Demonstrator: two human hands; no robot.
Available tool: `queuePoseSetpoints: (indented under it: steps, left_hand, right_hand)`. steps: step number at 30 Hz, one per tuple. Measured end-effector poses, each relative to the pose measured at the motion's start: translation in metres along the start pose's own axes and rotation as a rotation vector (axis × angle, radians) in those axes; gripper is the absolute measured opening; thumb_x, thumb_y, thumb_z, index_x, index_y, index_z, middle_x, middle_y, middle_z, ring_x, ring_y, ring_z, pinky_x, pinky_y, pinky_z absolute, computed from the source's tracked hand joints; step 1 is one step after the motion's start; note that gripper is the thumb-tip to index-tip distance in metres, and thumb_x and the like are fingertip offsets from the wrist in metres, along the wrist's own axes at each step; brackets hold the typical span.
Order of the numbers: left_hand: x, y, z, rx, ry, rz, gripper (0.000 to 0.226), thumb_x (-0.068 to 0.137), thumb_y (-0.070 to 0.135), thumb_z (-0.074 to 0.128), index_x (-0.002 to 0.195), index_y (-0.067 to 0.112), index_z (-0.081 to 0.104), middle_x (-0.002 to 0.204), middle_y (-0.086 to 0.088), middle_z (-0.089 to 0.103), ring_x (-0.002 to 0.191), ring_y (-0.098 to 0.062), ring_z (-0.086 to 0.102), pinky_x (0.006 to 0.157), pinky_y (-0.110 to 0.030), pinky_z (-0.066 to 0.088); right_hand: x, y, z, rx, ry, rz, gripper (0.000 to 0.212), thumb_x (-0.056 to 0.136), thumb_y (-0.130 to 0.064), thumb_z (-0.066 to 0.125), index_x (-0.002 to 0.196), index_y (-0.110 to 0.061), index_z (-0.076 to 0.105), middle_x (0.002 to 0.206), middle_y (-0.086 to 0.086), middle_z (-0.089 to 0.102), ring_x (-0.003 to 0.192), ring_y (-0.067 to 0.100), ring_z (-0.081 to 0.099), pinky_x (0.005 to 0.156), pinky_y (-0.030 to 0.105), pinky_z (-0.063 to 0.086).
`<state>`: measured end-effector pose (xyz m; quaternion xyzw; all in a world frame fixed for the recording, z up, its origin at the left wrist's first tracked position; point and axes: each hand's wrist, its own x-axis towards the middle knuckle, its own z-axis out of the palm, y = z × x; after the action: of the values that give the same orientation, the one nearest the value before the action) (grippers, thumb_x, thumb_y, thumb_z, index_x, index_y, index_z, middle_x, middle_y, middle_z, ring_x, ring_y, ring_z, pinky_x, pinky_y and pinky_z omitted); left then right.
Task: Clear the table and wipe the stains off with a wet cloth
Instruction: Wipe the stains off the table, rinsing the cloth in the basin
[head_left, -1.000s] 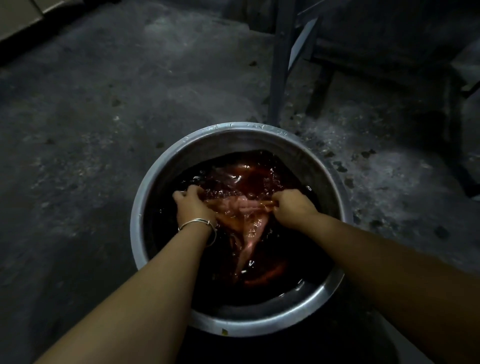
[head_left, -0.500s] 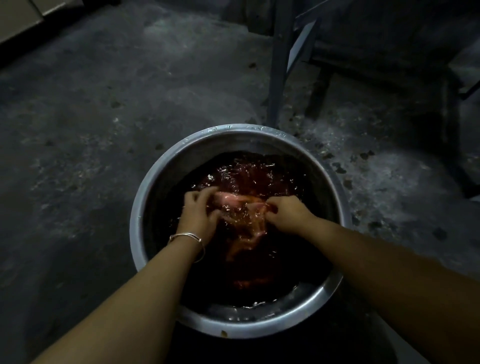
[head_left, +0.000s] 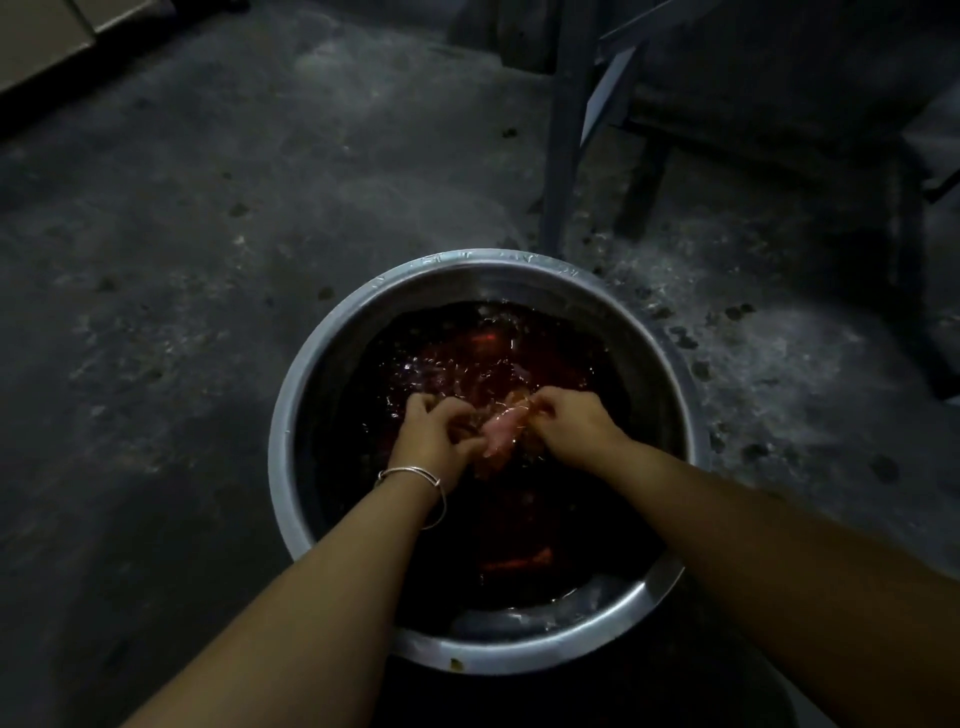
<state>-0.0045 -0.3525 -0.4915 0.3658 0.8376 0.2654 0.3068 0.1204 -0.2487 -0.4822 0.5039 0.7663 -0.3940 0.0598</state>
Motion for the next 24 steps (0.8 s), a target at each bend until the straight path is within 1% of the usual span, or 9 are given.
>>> queuePoseSetpoints:
  steps: [2,5,9,12,15,17,20,22,24]
  left_hand:
    - [0.003,-0.005,-0.003,0.116,0.072,-0.05,0.024,0.083,0.009,0.063,0.104,0.019,0.067,0.116,-0.007,0.052,0.102,-0.023,0.055,0.087,-0.025,0.042]
    - [0.007,-0.004,-0.01,-0.114,0.214,-0.242,0.017,0.086,0.009,0.056,0.095,0.016,0.069,0.104,-0.011,0.065,0.099,-0.029,0.061,0.089,-0.032,0.048]
    - [0.004,0.01,-0.004,-0.202,0.259,-0.389,0.032,0.096,0.022,0.038,0.115,0.006,0.057,0.122,-0.02,0.055,0.113,-0.034,0.05,0.093,-0.033,0.039]
    - [0.0,0.017,0.01,-0.463,0.165,-0.436,0.043,0.095,0.043,0.034,0.126,0.017,0.048,0.137,-0.016,0.039,0.123,-0.032,0.041,0.104,-0.039,0.031]
    - [0.002,0.025,0.013,-0.754,0.119,-0.499,0.055,0.086,0.06,0.037,0.126,0.025,0.047,0.135,-0.012,0.044,0.12,-0.03,0.045,0.105,-0.048,0.034]
    - [0.006,0.028,0.006,-0.992,0.123,-0.553,0.051,0.087,0.056,0.042,0.123,0.021,0.049,0.12,-0.011,0.057,0.108,-0.03,0.056,0.096,-0.049,0.044]
    - [0.014,0.024,-0.002,-1.139,0.119,-0.607,0.03,0.092,0.039,0.048,0.093,0.011,0.059,0.079,-0.007,0.065,0.074,-0.021,0.061,0.073,-0.036,0.05]
    - [0.013,0.025,-0.003,-1.156,0.071,-0.629,0.032,0.091,0.033,0.051,0.07,0.01,0.058,0.058,-0.003,0.063,0.059,-0.017,0.058,0.06,-0.029,0.049]
    - [0.014,0.026,-0.001,-1.132,0.018,-0.639,0.034,0.091,0.034,0.051,0.065,0.013,0.057,0.057,-0.002,0.061,0.052,-0.016,0.058,0.049,-0.025,0.047]
  right_hand:
    - [0.001,0.001,-0.007,-0.006,0.048,0.027,0.019,0.092,-0.025,0.049,0.098,-0.016,0.064,0.102,0.01,0.064,0.091,0.026,0.062,0.083,0.041,0.054]
    - [0.004,-0.004,-0.008,-0.115,0.075,0.064,0.031,0.095,-0.024,0.043,0.105,-0.004,0.065,0.116,0.015,0.057,0.107,0.029,0.054,0.093,0.039,0.047]
    - [0.006,-0.01,0.005,0.023,0.163,0.205,0.041,0.091,-0.02,0.044,0.132,-0.014,0.043,0.133,0.014,0.043,0.12,0.034,0.045,0.1,0.043,0.042]
    - [-0.003,-0.019,0.02,0.25,0.027,0.132,0.051,0.089,-0.024,0.055,0.138,-0.028,0.039,0.129,0.013,0.051,0.113,0.031,0.054,0.091,0.033,0.047]
    - [-0.017,-0.035,0.029,0.588,-0.087,0.072,0.017,0.088,-0.019,0.059,0.104,-0.022,0.061,0.1,0.005,0.064,0.087,0.022,0.064,0.069,0.032,0.058]
    - [-0.024,-0.044,0.027,0.736,-0.126,0.028,0.005,0.087,-0.02,0.062,0.085,-0.024,0.059,0.081,0.001,0.062,0.066,0.016,0.059,0.048,0.025,0.05]
    - [-0.032,-0.053,0.024,0.83,-0.145,-0.015,0.017,0.088,-0.031,0.061,0.074,-0.021,0.059,0.06,0.001,0.056,0.045,0.013,0.047,0.04,0.018,0.035]
    - [-0.034,-0.058,0.024,0.833,-0.109,-0.012,0.034,0.089,-0.038,0.057,0.061,-0.018,0.055,0.05,0.002,0.051,0.038,0.014,0.044,0.039,0.018,0.035]
    - [-0.033,-0.066,0.022,0.746,-0.021,-0.032,0.042,0.091,-0.04,0.054,0.055,-0.018,0.052,0.052,0.004,0.054,0.045,0.02,0.053,0.043,0.024,0.044]
